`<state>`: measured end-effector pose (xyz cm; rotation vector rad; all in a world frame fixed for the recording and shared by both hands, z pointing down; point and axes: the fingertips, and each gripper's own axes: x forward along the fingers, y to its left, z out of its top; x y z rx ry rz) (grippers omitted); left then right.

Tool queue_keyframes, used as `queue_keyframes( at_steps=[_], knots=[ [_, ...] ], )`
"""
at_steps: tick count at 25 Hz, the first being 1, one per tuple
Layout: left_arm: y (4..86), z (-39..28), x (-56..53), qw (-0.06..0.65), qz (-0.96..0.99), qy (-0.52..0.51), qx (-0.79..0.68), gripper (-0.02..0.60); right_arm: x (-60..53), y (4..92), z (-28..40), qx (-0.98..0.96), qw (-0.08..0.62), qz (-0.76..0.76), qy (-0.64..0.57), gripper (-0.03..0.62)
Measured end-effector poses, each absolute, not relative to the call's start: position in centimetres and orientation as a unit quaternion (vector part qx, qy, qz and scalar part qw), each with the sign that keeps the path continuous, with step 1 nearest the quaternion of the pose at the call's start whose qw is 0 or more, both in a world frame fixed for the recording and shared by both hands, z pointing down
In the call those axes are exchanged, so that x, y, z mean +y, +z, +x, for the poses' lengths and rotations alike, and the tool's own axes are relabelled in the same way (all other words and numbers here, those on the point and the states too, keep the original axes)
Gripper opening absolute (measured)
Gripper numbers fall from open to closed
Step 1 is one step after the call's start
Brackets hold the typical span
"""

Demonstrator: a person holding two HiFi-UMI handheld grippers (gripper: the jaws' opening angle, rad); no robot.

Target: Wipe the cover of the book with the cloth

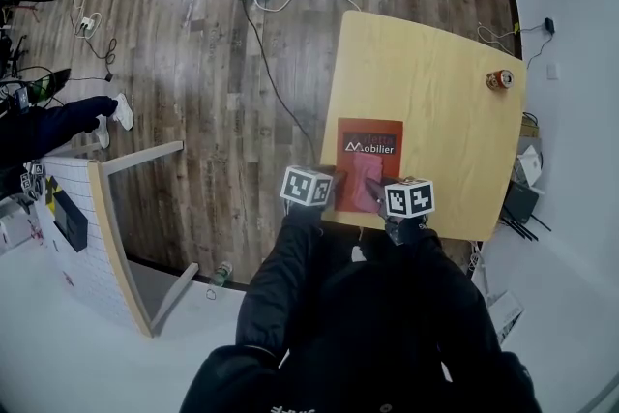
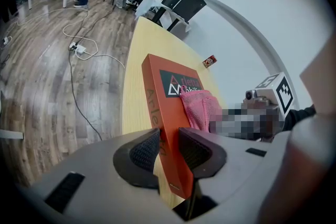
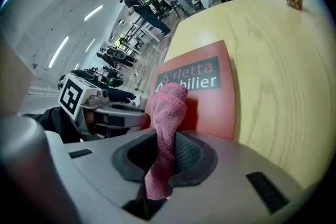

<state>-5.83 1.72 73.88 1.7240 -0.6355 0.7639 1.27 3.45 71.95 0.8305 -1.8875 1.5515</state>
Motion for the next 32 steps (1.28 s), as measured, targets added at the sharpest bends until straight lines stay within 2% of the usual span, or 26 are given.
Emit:
queue_keyframes(
  at_steps=[14, 21, 32],
  knots=[
    [73.9, -5.6, 1.7, 0.541, 0.728, 0.32, -0.271, 0.127, 3.3, 71.6, 7.2, -0.698, 0.257, 0.34, 0.576, 0.078],
    [73.9, -5.6, 1.7, 0.541, 0.73, 0.318, -0.272, 0.127, 3.5, 71.3, 9.2, -0.703, 0.292, 0.354, 0.544, 0.078],
    [73.9, -5.6, 1.7, 0.543, 0.733, 0.31, -0.269, 0.127, 5.3, 67.4, 1.9, -0.734, 0.234, 0.29, 0.568, 0.078]
  ],
)
